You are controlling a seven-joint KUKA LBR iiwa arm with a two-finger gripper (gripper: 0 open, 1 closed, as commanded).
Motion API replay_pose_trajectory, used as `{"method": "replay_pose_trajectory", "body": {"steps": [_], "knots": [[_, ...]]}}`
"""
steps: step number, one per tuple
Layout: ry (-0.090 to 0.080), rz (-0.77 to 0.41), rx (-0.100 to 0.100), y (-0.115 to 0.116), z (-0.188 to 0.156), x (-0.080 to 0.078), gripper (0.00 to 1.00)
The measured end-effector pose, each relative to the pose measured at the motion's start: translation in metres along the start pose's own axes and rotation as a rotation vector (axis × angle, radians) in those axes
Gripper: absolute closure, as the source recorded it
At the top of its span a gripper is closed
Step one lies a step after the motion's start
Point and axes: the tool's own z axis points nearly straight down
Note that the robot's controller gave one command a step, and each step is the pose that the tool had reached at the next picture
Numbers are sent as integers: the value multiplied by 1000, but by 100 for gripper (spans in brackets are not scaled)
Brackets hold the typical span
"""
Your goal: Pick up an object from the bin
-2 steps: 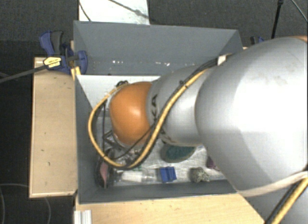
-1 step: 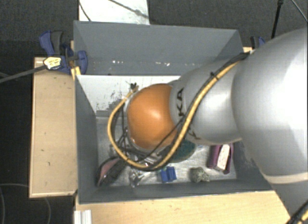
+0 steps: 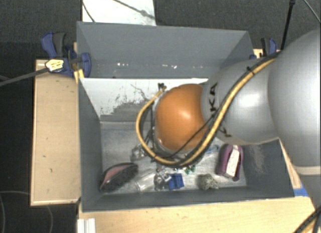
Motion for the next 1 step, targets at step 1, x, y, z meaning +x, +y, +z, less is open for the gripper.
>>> {"method": "replay_pose_trajectory", "body": {"steps": [1], "knots": [[-5,114,-2,49,34,-28,0]]}}
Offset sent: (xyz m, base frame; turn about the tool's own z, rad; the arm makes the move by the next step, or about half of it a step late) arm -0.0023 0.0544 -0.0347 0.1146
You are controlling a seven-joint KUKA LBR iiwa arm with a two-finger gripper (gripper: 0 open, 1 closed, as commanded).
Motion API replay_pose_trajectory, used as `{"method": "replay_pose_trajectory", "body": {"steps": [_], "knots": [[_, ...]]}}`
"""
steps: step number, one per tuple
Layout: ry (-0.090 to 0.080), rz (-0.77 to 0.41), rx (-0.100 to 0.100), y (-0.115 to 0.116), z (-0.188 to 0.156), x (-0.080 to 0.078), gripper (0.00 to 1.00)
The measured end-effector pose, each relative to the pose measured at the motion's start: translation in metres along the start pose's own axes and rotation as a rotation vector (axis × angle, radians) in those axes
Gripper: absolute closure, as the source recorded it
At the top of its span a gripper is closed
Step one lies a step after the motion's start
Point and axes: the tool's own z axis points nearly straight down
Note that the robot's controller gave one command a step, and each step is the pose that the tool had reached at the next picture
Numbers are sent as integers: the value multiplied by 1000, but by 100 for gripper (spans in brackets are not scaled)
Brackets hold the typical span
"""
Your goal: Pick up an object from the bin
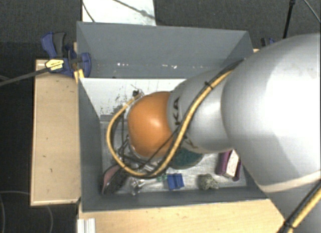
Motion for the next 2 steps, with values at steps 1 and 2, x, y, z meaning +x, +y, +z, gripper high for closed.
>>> {"method": "replay_pose_trajectory", "body": {"steps": [1,2], "knots": [[-14,61,2,-48,-2,27,0],[-12,63,1,-47,-2,27,100]]}}
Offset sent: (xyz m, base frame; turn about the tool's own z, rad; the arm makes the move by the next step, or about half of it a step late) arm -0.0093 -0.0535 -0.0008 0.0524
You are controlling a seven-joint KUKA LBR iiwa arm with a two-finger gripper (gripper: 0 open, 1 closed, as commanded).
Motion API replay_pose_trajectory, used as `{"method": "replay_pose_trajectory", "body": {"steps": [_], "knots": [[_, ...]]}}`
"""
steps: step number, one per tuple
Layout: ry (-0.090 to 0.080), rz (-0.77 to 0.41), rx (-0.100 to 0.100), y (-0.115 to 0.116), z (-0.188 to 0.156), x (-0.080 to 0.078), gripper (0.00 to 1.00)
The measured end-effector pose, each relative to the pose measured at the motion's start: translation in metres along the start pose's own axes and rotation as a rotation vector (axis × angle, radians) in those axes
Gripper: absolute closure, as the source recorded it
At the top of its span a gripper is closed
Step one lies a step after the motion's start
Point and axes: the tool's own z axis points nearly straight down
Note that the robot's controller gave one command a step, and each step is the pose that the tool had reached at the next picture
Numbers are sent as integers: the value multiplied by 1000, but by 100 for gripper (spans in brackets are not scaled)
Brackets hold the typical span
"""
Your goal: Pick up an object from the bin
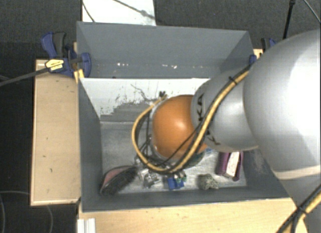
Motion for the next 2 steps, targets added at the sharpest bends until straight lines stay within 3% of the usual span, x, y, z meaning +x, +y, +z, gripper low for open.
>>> {"method": "replay_pose_trajectory", "body": {"steps": [1,2], "knots": [[2,10,-1,0,-93,-3,100],[7,17,-2,0,-97,-4,100]]}}
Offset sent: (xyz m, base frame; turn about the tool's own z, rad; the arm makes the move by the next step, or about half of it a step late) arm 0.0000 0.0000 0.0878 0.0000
